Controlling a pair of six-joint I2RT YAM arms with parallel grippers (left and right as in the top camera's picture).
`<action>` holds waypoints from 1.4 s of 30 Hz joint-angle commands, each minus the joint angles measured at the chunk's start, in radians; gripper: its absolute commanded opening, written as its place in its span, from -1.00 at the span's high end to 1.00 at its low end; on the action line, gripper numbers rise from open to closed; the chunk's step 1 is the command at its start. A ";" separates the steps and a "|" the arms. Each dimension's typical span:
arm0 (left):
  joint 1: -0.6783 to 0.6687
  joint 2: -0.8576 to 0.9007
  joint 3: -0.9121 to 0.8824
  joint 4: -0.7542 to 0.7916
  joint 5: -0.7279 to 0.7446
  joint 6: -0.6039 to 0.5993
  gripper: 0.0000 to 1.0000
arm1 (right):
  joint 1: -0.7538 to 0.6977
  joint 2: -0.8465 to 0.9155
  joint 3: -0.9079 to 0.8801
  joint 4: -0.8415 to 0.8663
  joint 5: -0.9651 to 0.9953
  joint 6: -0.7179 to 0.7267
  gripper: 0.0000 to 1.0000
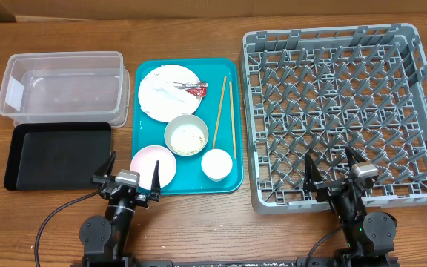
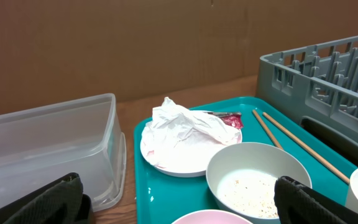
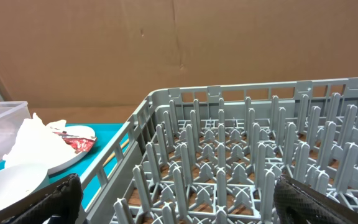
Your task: Sort waste into correct bins and load items into the dishwasher
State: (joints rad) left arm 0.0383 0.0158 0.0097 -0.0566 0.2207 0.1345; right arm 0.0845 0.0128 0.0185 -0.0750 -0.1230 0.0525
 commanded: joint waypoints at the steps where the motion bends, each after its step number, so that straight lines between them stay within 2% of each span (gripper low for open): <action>1: -0.011 -0.011 -0.005 0.002 -0.010 0.015 -0.99 | -0.006 -0.010 -0.011 0.005 0.007 0.004 -1.00; 12: -0.012 -0.011 -0.005 0.016 0.011 0.014 -1.00 | -0.006 -0.010 -0.010 0.019 -0.014 0.004 -1.00; 18: -0.012 -0.011 0.016 0.138 0.136 -0.055 -1.00 | -0.006 -0.010 0.036 0.053 -0.062 0.005 -1.00; 20: -0.012 -0.010 0.060 0.135 0.145 -0.070 -1.00 | -0.006 -0.010 0.076 0.036 -0.062 0.004 -1.00; 26: -0.012 0.026 0.257 0.052 0.143 -0.066 -1.00 | -0.007 -0.002 0.226 -0.009 -0.048 0.003 -1.00; 30: -0.012 0.123 0.415 -0.027 0.149 -0.067 -1.00 | -0.007 0.042 0.354 -0.100 -0.038 0.004 -1.00; 37: -0.013 0.380 0.739 -0.222 0.174 -0.068 -0.99 | -0.007 0.220 0.616 -0.298 0.003 0.004 -1.00; 42: -0.013 0.637 1.036 -0.424 0.193 -0.068 -1.00 | -0.007 0.440 0.844 -0.471 0.003 0.004 -1.00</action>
State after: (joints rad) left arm 0.0322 0.5171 0.8833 -0.4183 0.3866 0.0776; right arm 0.0845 0.3355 0.7338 -0.4908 -0.1371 0.0525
